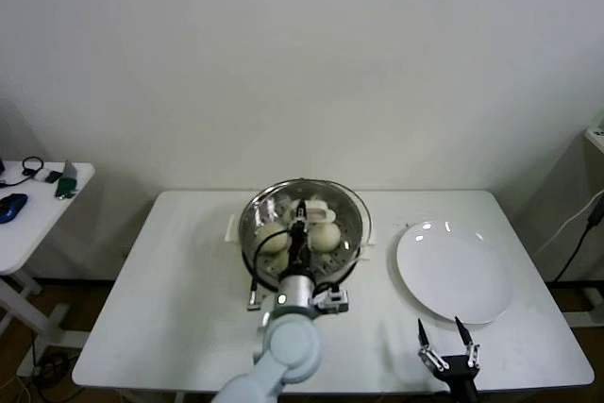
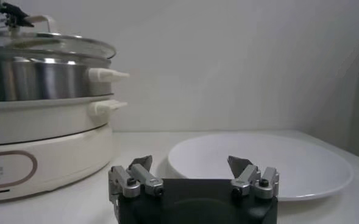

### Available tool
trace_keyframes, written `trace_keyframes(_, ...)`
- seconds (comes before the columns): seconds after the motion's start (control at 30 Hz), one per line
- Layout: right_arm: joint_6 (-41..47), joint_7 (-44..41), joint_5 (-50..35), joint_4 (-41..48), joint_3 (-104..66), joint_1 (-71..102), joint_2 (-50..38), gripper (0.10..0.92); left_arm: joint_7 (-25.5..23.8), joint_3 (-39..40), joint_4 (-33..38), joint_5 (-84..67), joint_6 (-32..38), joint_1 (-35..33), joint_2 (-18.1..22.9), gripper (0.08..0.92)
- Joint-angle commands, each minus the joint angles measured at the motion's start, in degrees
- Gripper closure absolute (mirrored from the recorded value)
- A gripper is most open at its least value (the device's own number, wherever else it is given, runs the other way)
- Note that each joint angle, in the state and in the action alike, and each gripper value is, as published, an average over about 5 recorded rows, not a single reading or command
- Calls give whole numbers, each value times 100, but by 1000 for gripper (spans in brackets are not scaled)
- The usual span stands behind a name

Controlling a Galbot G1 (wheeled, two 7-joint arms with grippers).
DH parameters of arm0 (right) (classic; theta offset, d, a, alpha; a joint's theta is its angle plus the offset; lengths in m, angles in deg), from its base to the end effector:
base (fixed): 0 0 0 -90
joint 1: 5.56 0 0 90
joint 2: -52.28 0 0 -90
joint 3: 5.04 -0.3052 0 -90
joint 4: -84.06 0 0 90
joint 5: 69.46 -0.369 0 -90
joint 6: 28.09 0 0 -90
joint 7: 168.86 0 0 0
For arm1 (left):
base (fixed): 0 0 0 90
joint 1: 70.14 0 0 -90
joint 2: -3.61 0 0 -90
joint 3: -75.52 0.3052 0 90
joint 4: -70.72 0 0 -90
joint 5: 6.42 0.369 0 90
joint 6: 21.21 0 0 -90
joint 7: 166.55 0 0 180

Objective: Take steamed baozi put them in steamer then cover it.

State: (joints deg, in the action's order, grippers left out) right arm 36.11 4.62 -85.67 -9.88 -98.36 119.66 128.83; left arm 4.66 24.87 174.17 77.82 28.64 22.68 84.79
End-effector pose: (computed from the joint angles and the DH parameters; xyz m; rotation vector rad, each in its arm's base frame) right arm 0.1461 -0.0858 -0.4302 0.0876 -3.0583 -0.0382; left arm 0.2896 -0.1912 -0.2377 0.0027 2.2866 2.1275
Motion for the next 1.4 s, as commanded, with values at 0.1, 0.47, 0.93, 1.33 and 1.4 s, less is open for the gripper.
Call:
trace_keyframes(0.1,-29,-10,1,15,1,22,-1,203,185,-169,-219,-89,46,38,-96,864)
trace_keyframes(0.47,-64,-22,-7,48,-2,42,-11,203,212,-189,-250,-87,143,60,-163,864)
trace_keyframes(0.93,41,-6,-122,20,-5,48,-41,203,-29,3,254,-464,64,104,-452,661)
trace_keyframes(1.33,362,294,-150,-149,33,70,-96,203,-194,305,1812,-2138,-385,48,-1288,314)
trace_keyframes(1.4,417,369,-144,-201,45,54,-86,203,155,294,2034,-2848,-307,-52,-1339,263)
